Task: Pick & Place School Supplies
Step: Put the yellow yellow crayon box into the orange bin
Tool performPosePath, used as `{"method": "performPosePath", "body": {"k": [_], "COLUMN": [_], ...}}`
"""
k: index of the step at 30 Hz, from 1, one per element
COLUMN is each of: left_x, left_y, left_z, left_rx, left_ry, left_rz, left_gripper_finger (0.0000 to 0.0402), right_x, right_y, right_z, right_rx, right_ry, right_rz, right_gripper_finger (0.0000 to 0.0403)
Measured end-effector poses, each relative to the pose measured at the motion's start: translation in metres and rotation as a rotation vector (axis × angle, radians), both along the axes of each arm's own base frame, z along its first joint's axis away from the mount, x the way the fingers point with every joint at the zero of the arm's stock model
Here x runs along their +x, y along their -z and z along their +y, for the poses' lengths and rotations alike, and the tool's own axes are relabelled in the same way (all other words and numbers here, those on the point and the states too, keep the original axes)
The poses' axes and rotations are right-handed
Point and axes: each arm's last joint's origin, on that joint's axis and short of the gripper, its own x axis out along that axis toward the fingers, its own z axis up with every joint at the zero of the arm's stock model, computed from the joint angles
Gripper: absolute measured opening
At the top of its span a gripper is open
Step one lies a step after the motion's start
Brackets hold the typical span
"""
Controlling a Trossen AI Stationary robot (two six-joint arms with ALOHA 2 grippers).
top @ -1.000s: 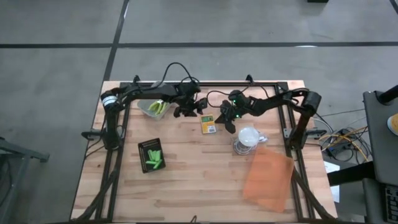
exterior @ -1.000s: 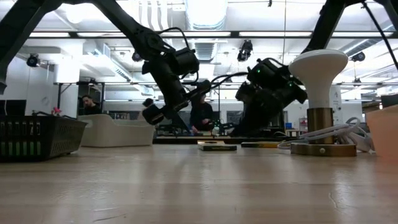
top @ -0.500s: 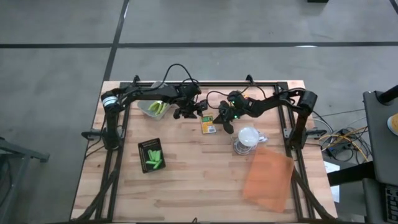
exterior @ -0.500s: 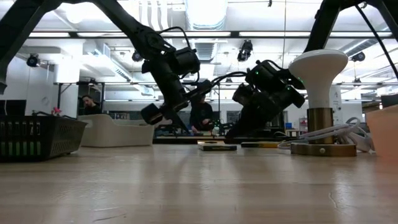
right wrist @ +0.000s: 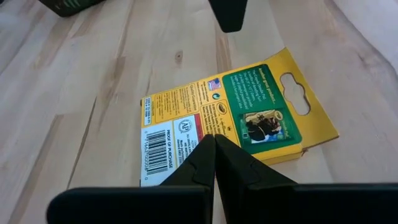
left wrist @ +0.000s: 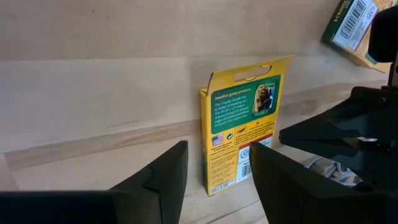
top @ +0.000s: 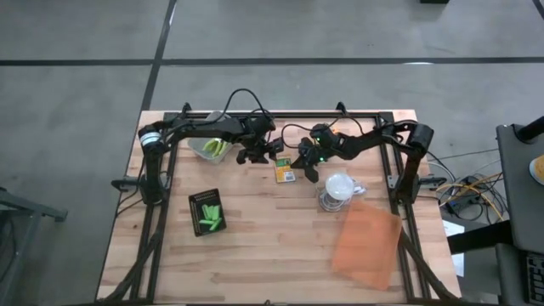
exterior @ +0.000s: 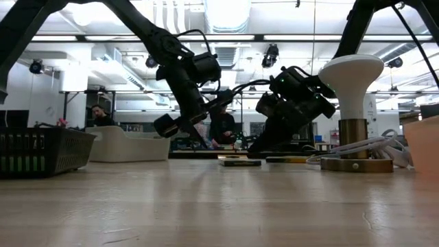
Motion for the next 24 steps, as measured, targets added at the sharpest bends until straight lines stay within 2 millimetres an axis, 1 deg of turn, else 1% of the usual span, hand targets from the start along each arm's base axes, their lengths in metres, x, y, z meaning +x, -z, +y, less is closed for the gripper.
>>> {"method": "performPosePath", "body": {"k": [14, 17, 20, 24], "left_x": [0.003, 0.004, 0.006, 0.007], "left_y": [0.001, 0.001, 0.000, 0.001], "left_z": [-0.010, -0.011, -0.015, -0.017], "left_rx": [-0.026, -0.003, 0.062, 0.087], "left_ry": [0.002, 0.004, 0.038, 0.022], "left_rz": [0.013, 0.021, 0.021, 0.033], "left_gripper_finger": [0.0177, 0.0177, 0.0177, 0.0177], "right_x": [-0.001, -0.001, -0.001, -0.001], "right_y": [0.003, 0.003, 0.004, 0.004], "right_z": [0.004, 0.005, 0.004, 0.005], "right_rx": [0.028, 0.023, 0.030, 0.022], "right_ry": [0.001, 0.007, 0.028, 0.023], "right_rz": [0.041, 0.047, 0.058, 0.056], "right_gripper_finger": [0.0008, 0.0008, 0.0008, 0.0008]}}
